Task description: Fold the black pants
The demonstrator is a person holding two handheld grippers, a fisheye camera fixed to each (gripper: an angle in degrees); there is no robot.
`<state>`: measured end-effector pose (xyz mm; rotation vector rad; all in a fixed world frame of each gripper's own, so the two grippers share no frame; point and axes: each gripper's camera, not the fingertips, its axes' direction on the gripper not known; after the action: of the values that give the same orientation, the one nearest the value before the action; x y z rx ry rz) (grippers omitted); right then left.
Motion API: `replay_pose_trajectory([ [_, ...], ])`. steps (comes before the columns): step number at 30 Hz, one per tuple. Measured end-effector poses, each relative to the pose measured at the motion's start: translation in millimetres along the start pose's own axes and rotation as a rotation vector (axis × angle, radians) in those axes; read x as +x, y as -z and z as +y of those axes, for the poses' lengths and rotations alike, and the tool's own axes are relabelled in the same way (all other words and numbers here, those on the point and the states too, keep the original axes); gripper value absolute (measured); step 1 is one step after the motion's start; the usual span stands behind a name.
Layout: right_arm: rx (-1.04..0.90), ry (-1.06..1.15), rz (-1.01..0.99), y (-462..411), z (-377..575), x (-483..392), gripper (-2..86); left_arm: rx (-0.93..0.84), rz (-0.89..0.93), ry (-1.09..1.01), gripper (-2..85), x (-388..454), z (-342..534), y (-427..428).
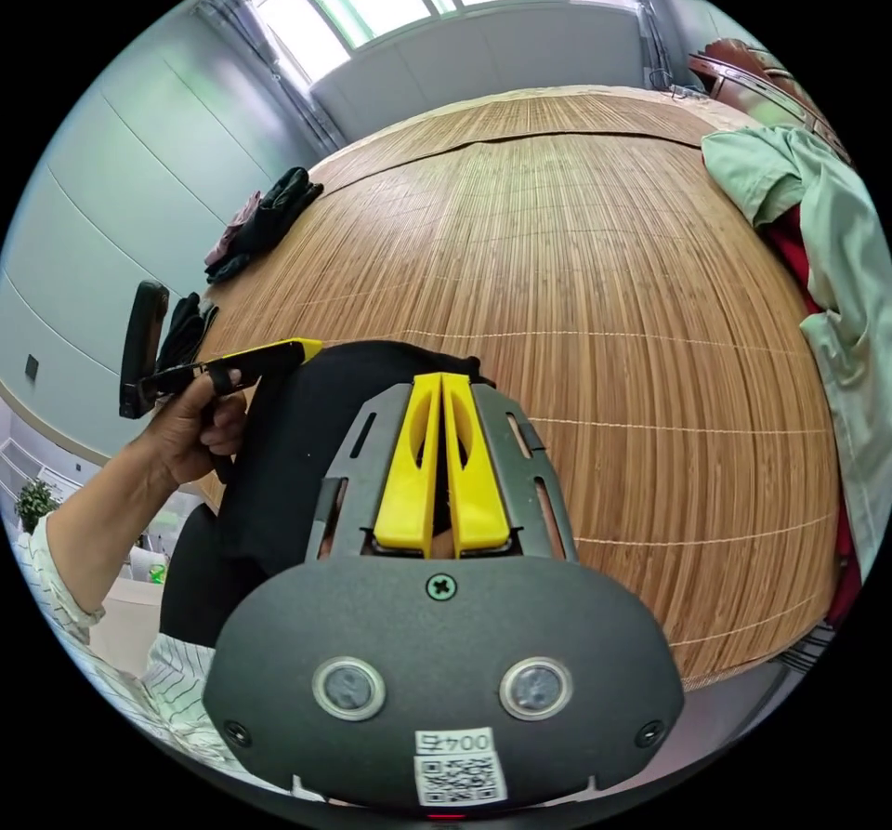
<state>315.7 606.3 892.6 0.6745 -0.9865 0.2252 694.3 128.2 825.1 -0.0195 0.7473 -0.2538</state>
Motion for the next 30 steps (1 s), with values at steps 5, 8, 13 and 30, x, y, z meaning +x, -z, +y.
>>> replay_pose_trajectory([
  [5,0.07,-0.126,-0.179,46.2,-1.0,74.7,5.4,0.15,0.125,0.018,0.7,-15.5,16.3,40.0],
  [8,0.066,-0.207,-0.255,78.2,15.5,121.6,8.9,0.169,0.163,0.02,1.9,-39.3,47.2,61.8],
  [13,0.045,-0.353,-0.503,105.2,64.6,205.3,12.2,0.111,0.358,0.176,6.0,-106.6,114.3,60.3],
  [30,-0.172,-0.378,-0.656,46.4,62.9,311.5,13.6,-0.03,0.379,0.198,9.2,-116.6,117.8,-26.0],
])
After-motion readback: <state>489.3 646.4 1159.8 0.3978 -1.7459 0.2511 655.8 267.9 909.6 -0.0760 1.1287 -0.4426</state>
